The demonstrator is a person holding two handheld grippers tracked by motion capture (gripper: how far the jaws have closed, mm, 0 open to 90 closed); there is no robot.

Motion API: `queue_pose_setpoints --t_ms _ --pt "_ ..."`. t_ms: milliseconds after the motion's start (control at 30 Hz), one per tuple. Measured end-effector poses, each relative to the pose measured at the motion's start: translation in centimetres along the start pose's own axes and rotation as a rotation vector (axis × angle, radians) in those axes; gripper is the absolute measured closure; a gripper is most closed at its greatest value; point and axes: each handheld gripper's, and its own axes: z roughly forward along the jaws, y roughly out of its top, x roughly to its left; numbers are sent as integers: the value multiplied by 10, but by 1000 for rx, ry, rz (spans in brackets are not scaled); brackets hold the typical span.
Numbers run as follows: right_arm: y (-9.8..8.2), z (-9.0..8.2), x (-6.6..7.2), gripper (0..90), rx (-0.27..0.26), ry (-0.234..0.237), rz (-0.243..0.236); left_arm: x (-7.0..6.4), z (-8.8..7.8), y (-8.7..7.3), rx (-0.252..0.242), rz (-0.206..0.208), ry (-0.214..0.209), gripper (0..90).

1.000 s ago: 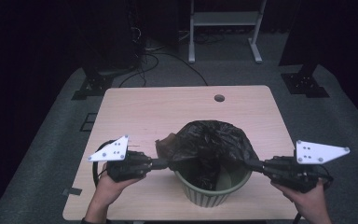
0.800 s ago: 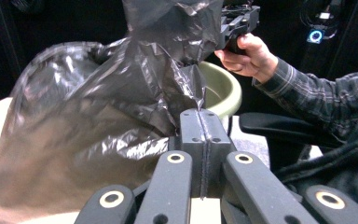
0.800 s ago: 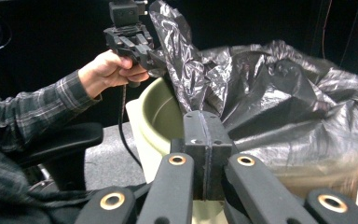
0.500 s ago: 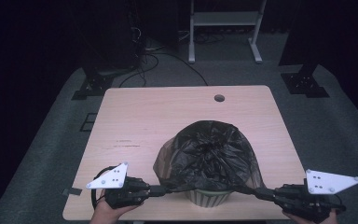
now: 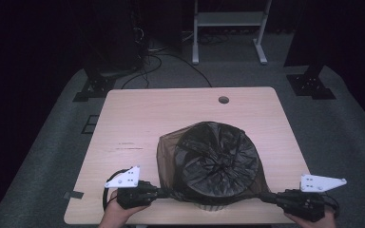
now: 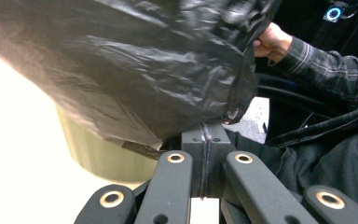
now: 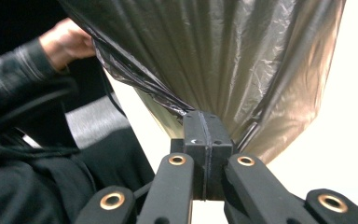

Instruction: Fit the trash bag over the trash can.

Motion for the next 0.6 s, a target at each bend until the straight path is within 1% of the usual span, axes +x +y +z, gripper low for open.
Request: queue_pose_setpoints --t_ms 33,67,100,133,167,200,267,333,433,500,600 --pt "-2 2 -2 900 19 -15 5 2 0 -2 11 -4 10 896" --pt "-4 4 -4 900 32 -23 6 4 0 -6 15 -16 15 896" --pt "-6 5 -5 900 42 -26 10 5 -1 -8 12 -19 20 895" --pt "-6 6 -6 840 40 -23 13 6 -3 -8 3 -17 46 855" --pt "-5 4 -6 715 29 -24 14 5 -7 -7 -7 -16 54 755" --pt "-3 2 -7 682 12 -10 22 5 -10 -5 -18 -10 61 729" --pt "0 -3 -7 618 -22 -11 17 4 -22 1 -49 4 87 678" --pt "4 -9 -7 577 -49 -11 12 3 -35 6 -74 16 114 641" --pt "9 -14 -7 508 -79 -34 -7 2 -53 12 -98 21 158 588" --pt "13 -17 -7 471 -100 -46 -28 0 -65 17 -131 22 170 551" --pt "21 -20 -6 447 -124 -55 -54 -3 -73 29 -155 36 187 474"
